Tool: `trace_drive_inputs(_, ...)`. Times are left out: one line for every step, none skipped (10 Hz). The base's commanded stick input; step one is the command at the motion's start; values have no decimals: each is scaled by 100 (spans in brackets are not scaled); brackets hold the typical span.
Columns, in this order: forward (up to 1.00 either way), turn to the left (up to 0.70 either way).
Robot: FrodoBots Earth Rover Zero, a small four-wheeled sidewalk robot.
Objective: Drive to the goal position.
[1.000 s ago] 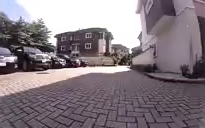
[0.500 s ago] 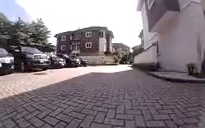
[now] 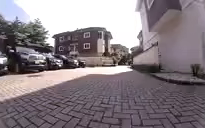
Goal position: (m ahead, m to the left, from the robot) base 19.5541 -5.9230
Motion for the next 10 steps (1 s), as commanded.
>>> trace_drive_inputs(69, 1)
trace_drive_inputs(69, -20)
trace_drive_inputs(69, 3)
trace_drive_inputs(69, 3)
trace_drive_inputs(69, 3)
trace_drive_inputs(69, 3)
trace_drive_inputs(69, 3)
trace_drive_inputs(69, 3)
trace_drive_inputs(69, 3)
trace_drive_inputs(69, 3)
